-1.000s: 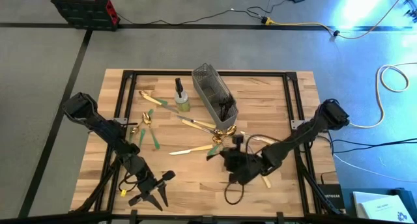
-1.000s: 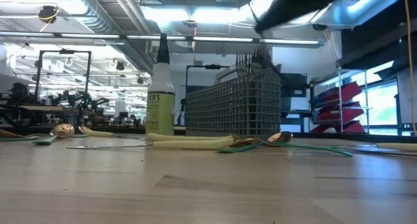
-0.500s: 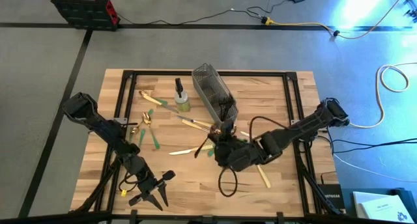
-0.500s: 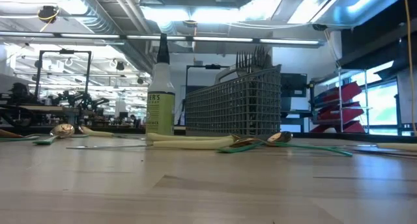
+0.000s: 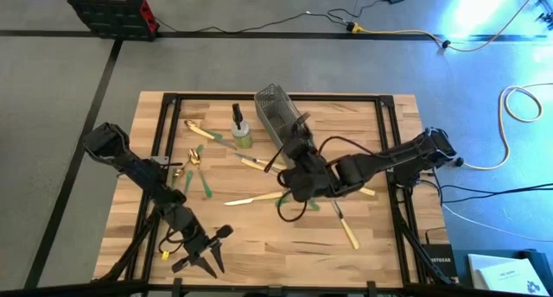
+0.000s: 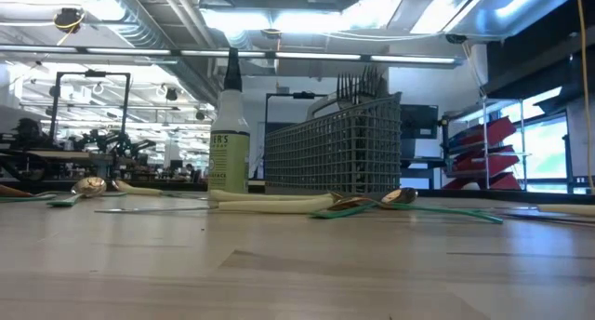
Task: Sort silverware
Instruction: Put the black fork into the gray silverware organizer
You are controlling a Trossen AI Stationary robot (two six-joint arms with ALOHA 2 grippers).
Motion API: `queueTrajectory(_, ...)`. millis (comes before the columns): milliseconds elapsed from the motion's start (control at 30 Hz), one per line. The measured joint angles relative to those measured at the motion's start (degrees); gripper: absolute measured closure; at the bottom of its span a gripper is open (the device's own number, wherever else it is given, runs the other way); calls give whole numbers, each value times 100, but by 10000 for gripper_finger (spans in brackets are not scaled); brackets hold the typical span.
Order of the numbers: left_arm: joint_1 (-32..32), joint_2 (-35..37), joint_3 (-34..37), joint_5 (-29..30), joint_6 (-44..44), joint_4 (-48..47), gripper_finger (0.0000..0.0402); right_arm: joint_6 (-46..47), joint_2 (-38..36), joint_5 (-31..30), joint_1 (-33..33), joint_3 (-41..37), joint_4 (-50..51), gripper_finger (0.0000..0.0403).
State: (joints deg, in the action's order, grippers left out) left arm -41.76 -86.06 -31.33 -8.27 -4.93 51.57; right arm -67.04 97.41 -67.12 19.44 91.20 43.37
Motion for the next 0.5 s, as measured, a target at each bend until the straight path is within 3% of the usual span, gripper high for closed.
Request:
queueTrajectory(267,373,0,0,-2,-151,-54,311,-31,274,177,-2,4,1823,403)
queueTrajectory(500,962,0,0,-39,-481,-181,311,-85,336,171,-180,6,2453,403)
